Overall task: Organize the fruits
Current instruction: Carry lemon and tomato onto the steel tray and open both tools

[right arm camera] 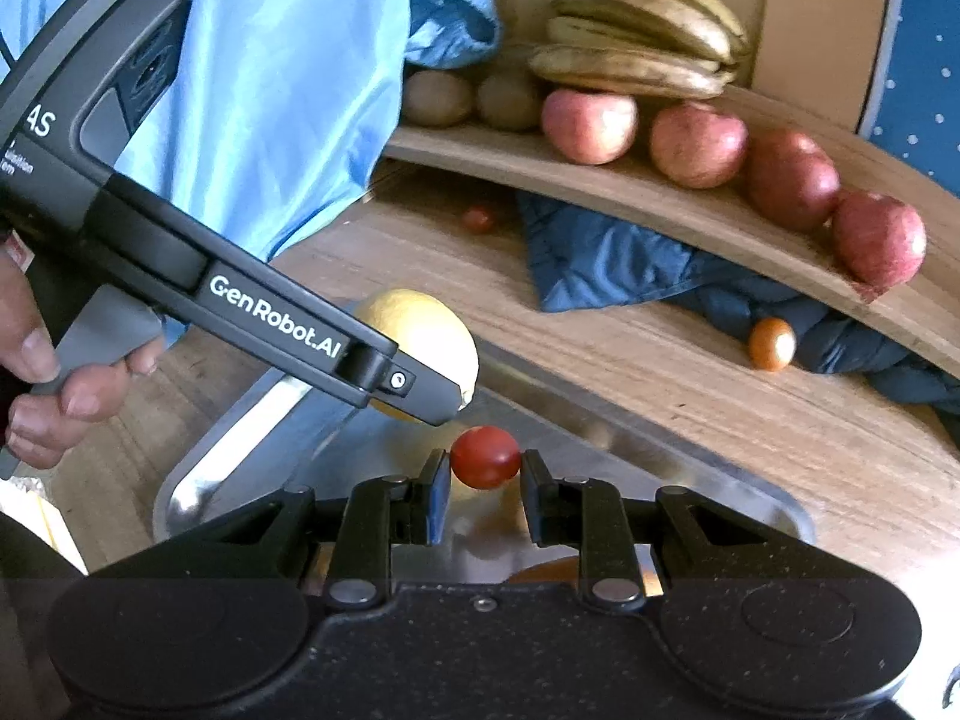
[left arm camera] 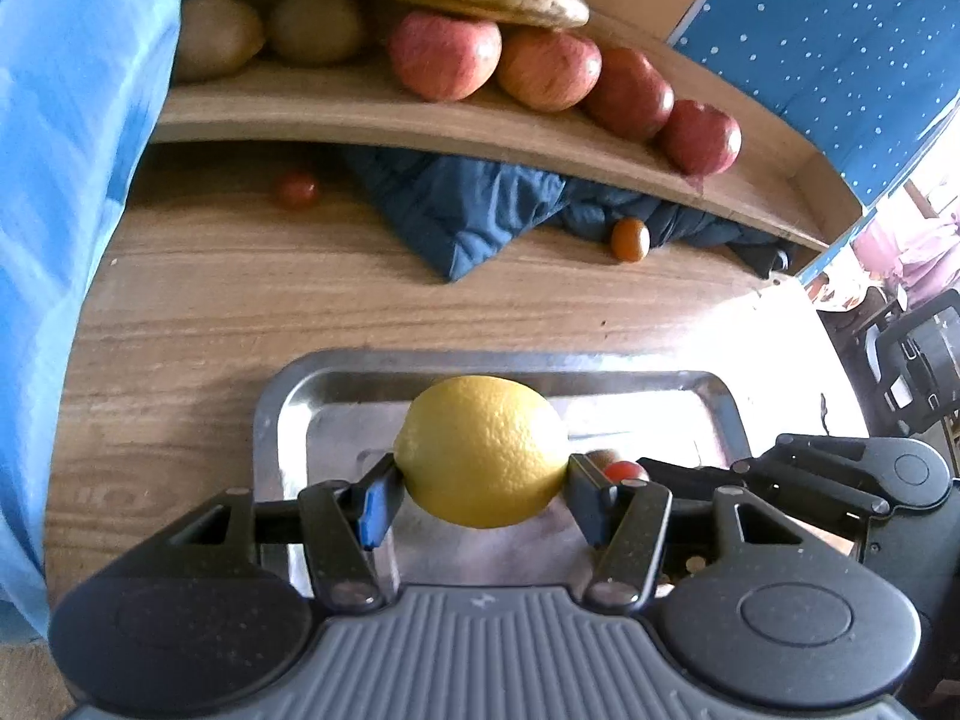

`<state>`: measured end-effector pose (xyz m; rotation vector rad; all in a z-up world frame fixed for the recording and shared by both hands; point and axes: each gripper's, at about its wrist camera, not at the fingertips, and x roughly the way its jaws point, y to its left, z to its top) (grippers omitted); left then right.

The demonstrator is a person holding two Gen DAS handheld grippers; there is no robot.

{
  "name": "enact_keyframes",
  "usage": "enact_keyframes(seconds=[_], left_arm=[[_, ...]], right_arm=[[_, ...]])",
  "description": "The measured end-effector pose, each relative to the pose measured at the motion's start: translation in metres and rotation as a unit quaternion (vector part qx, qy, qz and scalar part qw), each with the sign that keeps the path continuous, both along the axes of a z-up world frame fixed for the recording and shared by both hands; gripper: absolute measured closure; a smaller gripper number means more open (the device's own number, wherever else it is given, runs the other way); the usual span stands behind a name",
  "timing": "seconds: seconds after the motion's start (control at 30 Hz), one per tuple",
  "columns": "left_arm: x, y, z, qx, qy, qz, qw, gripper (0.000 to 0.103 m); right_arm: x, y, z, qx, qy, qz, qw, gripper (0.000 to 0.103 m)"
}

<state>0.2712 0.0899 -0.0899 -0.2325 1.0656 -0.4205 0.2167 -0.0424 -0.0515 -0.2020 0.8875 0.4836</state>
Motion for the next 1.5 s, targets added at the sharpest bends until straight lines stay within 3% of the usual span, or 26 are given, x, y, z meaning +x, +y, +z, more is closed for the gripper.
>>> enact_keyframes(seconds=[0.7, 1.07, 1.5], left_arm=[[-0.013, 0.005, -0.014, 0.024, 0.025, -0.025, 0.9991, 0.041], [-0.019, 0.006, -0.013, 0.033, 0.028, -0.016, 0.9990, 0.040], [-0.056, 0.007, 0.010, 0.071, 0.004, 0.024, 0.9972, 0.013]], right_arm=[[-0.018, 0.011, -0.013, -0.015, 0.030, -0.028, 0.999, 0.074], [-0.023, 0.005, -0.005, -0.014, 0.019, -0.033, 0.999, 0.062], [-0.057, -0.018, 0.012, 0.013, -0.013, -0.042, 0.999, 0.034]])
